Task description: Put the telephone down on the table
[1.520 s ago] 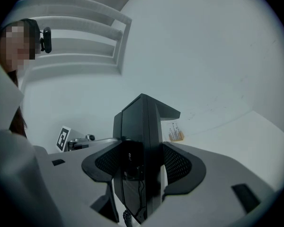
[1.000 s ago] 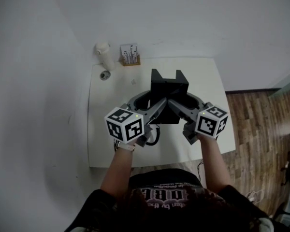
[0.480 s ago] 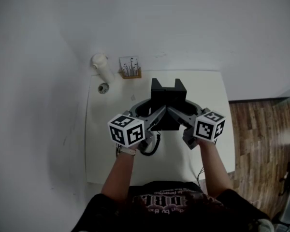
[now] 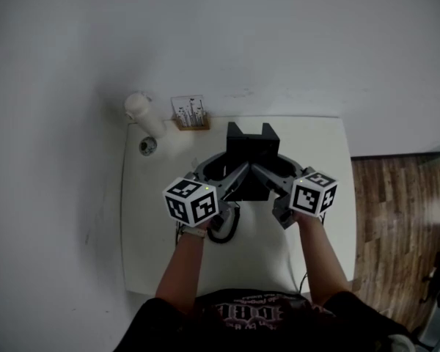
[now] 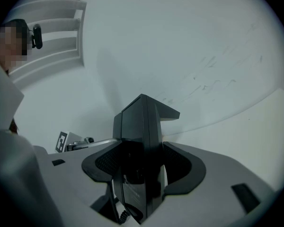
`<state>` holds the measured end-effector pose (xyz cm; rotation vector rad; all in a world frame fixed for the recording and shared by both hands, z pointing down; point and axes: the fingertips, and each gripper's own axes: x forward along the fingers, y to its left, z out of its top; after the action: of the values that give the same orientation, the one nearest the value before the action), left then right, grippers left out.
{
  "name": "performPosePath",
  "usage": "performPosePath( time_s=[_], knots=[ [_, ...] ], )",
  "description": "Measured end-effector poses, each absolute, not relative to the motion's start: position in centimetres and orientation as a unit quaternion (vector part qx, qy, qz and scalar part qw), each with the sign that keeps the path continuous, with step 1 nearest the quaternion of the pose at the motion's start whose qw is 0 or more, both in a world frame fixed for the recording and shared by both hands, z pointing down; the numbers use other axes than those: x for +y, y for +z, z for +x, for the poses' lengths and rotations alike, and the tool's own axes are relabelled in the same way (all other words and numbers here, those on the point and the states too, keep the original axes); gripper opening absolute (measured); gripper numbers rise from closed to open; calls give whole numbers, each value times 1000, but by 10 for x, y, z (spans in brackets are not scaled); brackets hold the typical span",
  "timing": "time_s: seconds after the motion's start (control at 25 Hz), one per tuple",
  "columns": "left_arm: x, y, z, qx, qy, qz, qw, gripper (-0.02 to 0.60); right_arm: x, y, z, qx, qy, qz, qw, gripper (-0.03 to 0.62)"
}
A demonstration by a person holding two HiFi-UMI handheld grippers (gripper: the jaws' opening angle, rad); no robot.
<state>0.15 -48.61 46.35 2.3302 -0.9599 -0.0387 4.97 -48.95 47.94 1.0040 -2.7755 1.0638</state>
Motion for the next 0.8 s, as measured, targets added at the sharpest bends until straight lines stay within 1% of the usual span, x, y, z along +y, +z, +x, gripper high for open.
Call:
performPosePath(
  time_s=[0.52, 0.8],
  knots=[
    [-535, 504, 4, -381, -10, 867, 321, 216, -538, 522, 53, -875, 364, 320, -11, 284],
    [-552, 524, -7, -409, -29, 842, 350, 221, -557, 538, 46, -871, 378, 314, -8, 284]
  ],
)
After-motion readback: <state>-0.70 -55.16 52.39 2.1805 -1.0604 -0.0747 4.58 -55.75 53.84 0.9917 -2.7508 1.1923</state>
